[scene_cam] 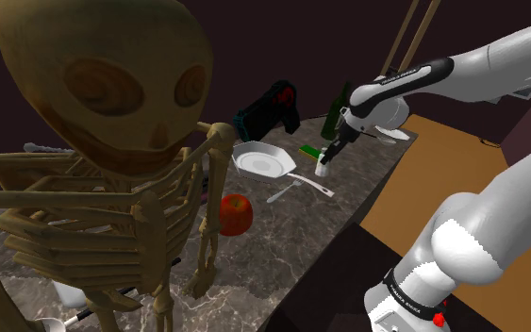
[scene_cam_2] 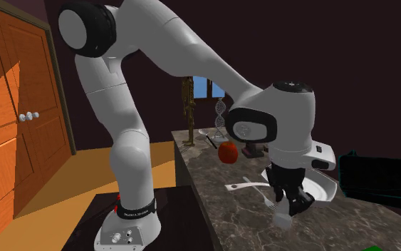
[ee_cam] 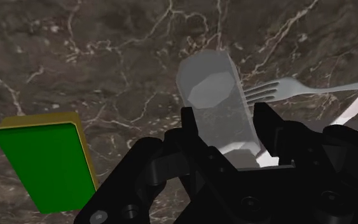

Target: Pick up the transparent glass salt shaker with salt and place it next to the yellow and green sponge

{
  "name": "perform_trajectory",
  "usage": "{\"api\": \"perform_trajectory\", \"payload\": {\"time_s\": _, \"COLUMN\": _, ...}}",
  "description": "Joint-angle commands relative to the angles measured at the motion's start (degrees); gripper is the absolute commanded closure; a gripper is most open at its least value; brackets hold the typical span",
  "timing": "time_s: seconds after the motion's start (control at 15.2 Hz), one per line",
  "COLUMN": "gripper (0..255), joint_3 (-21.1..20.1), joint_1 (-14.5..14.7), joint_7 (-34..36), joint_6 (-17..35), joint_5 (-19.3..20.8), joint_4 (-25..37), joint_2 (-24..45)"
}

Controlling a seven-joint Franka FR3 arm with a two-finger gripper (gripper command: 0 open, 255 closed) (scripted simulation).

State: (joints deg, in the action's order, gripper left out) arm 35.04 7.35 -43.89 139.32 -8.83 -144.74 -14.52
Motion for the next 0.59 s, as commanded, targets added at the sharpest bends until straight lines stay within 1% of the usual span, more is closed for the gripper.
{"api": "perform_trajectory", "payload": {"time_s": 0.0, "gripper": 255, "joint_3": 0.6, "joint_1": 0.58, "joint_7": -1.23, "joint_6": 1.49, "joint_5": -1.27, "joint_4": -0.42, "joint_2": 1.3}}
{"api": "perform_trajectory", "payload": {"time_s": 0.13, "gripper": 255, "joint_3": 0.98, "joint_1": 0.97, "joint_7": -2.09, "joint_6": 2.49, "joint_5": -2.19, "joint_4": -0.77, "joint_2": 2.14}}
{"api": "perform_trajectory", "payload": {"time_s": 0.53, "gripper": 255, "joint_3": 0.97, "joint_1": 0.96, "joint_7": -2.09, "joint_6": 2.49, "joint_5": -2.19, "joint_4": -0.77, "joint_2": 2.14}}
